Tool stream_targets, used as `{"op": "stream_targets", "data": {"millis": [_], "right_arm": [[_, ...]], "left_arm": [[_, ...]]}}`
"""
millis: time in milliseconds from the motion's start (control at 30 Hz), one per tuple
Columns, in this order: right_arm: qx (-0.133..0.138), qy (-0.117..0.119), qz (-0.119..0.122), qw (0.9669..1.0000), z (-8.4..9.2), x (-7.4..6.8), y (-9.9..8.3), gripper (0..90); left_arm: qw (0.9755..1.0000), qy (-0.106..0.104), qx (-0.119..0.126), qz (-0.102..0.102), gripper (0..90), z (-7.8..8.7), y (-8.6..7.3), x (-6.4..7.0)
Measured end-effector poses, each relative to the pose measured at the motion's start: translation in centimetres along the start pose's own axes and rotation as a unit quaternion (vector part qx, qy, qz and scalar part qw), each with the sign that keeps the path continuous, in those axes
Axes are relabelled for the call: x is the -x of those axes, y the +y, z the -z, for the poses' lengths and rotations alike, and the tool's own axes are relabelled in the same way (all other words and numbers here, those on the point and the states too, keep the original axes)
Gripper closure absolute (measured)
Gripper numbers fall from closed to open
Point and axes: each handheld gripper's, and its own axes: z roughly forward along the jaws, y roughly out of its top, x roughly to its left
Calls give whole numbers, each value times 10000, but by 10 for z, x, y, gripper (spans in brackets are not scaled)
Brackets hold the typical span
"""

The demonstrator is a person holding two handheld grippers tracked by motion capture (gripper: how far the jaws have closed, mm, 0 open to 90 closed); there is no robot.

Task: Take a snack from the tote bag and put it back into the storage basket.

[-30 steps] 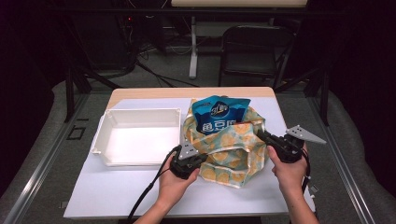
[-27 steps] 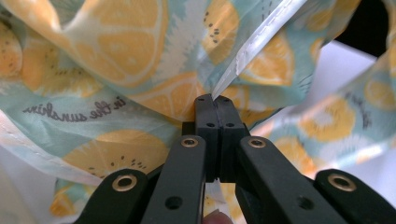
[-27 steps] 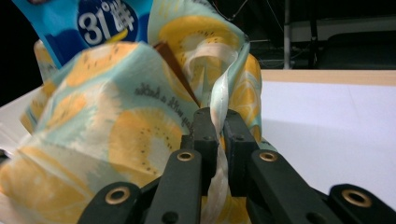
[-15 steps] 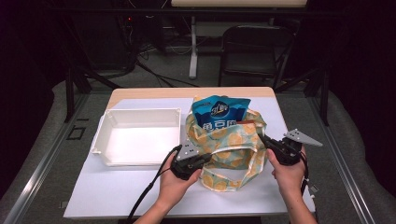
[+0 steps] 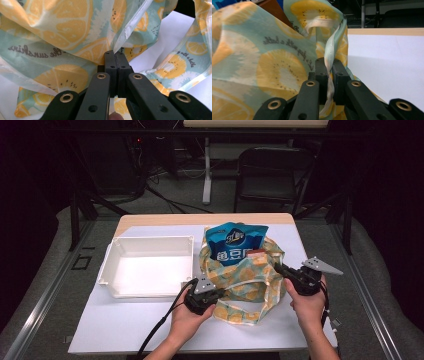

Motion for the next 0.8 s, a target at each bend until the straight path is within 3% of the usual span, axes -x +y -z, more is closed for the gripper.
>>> {"op": "stream_targets", "data": {"millis": [233,467,600,800], "right_arm": [[-194,-154,-31,9997,-5,9,-10,855],[-459,-348,-170,9982,-11,21,-27,856],[-714,-515,-334,9956,-16,31,-36,856],[-1275,-625,-445,9889,-28,37,-48,847]], "left_arm": [[10000,13,-76,29,900,1,-6,-1],[9991,181,-302,242,900,-2,-20,-9],[9973,245,-551,426,900,-5,-28,-14],[9950,329,-683,644,898,-7,-36,-18]]}}
